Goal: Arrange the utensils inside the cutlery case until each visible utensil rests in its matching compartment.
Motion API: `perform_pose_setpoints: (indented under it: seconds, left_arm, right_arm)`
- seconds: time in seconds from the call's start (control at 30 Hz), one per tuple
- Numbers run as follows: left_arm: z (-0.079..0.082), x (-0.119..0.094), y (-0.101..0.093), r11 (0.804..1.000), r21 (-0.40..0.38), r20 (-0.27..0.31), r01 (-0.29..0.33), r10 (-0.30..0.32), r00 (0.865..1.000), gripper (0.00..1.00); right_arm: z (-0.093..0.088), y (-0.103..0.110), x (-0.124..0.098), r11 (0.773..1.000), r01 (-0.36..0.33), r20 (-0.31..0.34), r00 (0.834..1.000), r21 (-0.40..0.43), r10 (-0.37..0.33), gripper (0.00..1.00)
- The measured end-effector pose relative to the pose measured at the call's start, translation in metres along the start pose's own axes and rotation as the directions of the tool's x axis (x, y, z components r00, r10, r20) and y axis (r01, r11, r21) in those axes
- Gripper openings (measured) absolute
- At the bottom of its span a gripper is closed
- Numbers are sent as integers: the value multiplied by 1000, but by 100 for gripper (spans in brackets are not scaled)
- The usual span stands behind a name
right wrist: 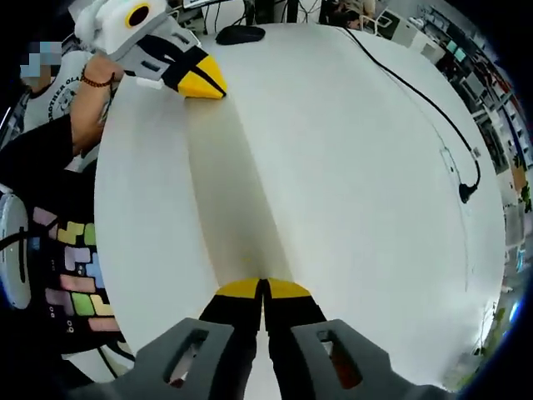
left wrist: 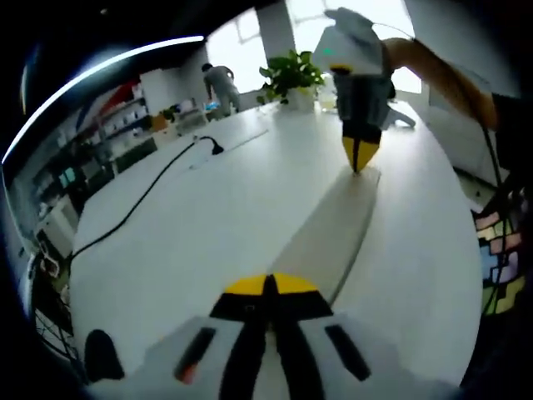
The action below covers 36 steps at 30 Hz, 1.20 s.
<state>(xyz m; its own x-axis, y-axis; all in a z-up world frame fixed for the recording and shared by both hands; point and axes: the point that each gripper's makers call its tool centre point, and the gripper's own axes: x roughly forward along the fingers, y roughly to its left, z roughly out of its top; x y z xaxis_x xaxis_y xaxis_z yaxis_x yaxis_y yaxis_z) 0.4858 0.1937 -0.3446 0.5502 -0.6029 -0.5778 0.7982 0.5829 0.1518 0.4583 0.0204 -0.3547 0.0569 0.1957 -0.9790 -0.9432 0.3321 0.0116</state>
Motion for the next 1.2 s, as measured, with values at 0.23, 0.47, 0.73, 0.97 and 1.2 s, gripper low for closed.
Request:
perform_pose_setpoints:
  seconds: [0.23, 0.47, 0.73, 0.97, 1.2]
  left_arm:
    - [1, 1, -1, 1000, -3, -3, 28, -28, 1000, 0]
    - [4, 6, -4, 999, 34, -16, 35, -34, 999, 0]
    - [4, 6, -3, 998, 34, -38, 53, -51, 998, 0]
    - [4, 6, -6, 997, 70, -66, 42, -37, 997, 0]
    - [4, 6, -6, 993, 104, -105, 46, -35, 994, 0]
  right_arm:
    - [-1, -2, 1, 999, -33, -60, 998, 17, 34, 0]
    - [-4, -1, 2, 997, -44, -55, 997, 69, 48, 0]
    - [-3, 1, 4, 996, -23, -114, 993, 90, 34, 0]
    - [-4, 0, 2, 999, 16, -182, 983, -51, -25, 0]
    - [-5, 6, 0, 1000, -20, -135, 991, -11, 18, 0]
